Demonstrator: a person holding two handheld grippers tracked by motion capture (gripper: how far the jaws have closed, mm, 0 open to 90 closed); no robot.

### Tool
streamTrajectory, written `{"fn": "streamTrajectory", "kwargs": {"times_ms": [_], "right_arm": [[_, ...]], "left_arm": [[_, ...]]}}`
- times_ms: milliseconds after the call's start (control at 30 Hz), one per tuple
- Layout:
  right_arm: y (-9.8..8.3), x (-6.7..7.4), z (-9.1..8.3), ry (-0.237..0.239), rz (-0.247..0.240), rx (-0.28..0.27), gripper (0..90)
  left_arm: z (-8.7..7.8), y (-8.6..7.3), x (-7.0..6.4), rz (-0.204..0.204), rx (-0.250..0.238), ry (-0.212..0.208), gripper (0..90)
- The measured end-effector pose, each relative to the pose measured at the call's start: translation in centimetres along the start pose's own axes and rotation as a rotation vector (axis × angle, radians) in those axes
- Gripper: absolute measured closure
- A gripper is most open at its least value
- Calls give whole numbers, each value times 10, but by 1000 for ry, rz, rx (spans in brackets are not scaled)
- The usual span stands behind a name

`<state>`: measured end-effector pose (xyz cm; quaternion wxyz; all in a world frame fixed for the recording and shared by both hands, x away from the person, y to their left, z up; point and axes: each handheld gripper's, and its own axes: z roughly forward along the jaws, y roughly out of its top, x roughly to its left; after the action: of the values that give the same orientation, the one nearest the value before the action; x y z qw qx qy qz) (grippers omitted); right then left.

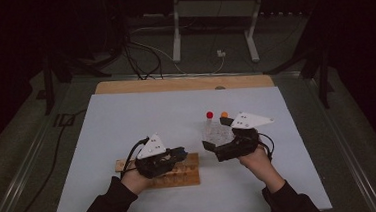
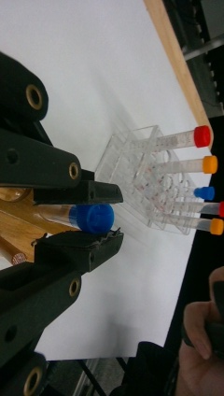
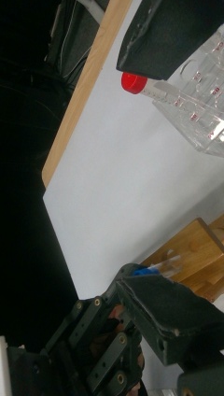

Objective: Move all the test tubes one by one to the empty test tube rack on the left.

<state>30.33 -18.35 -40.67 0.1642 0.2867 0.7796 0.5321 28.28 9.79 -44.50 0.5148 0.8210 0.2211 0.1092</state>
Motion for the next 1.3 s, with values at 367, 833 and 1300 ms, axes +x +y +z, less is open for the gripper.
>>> {"fn": "streamTrajectory", "kwargs": {"times_ms": [367, 833, 1300], "right_arm": [[1, -1, -3, -6, -5, -6, 0], [9, -12, -18, -78, -30, -37, 0], [-9, -16, -8, -339, 48, 19, 68]], "left_arm": [[4, -4, 0, 5, 41, -1, 772], [-9, 0, -2, 27, -25, -6, 510], [-39, 5, -7, 15, -115, 33, 79]]}}
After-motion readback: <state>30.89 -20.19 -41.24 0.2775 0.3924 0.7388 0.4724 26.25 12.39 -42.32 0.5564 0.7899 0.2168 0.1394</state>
